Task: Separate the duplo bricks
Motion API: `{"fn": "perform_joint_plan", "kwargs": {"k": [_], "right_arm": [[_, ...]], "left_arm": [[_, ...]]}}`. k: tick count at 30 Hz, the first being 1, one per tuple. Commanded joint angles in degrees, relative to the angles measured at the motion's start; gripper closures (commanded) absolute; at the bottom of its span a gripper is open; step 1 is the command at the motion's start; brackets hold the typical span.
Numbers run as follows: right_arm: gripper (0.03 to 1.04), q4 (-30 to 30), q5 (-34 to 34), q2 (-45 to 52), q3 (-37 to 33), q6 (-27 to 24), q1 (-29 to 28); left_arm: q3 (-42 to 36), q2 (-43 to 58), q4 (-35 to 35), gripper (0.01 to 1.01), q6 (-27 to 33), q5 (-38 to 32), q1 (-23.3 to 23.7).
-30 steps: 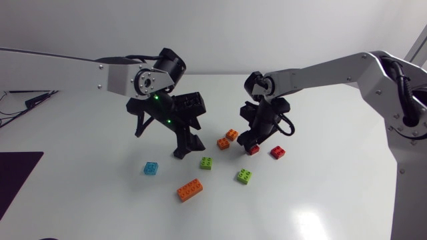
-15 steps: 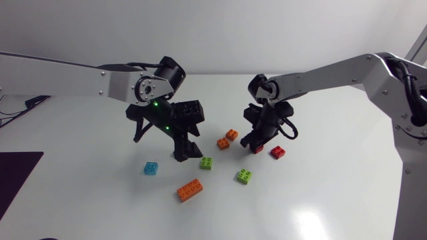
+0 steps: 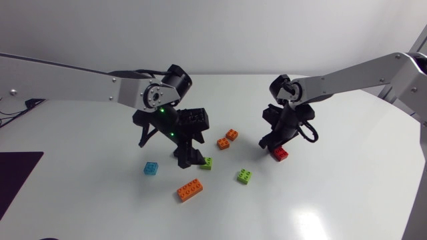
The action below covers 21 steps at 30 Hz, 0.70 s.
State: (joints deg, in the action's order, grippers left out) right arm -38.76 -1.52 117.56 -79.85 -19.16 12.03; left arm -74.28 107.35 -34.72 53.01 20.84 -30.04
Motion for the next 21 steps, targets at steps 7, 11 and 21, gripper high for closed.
{"fn": "perform_joint_plan", "kwargs": {"k": [7, 11, 21], "right_arm": [[0.07, 3.7, 0.1, -7.3, 6.7, -3.3, 1.3], [0.07, 5.4, 0.1, -9.8, 9.2, -4.1, 1.6], [0.07, 7.2, 1.6, -14.9, 13.1, -6.2, 0.4]], "left_arm": [[1.2, 5.5, 0.0, 0.146, 9.3, 1.1, 0.0], [-0.4, 7.1, 0.0, 0.162, 10.5, 1.7, 0.0], [-5.8, 12.4, -0.7, 0.269, 11.0, 1.6, -0.9]]}}
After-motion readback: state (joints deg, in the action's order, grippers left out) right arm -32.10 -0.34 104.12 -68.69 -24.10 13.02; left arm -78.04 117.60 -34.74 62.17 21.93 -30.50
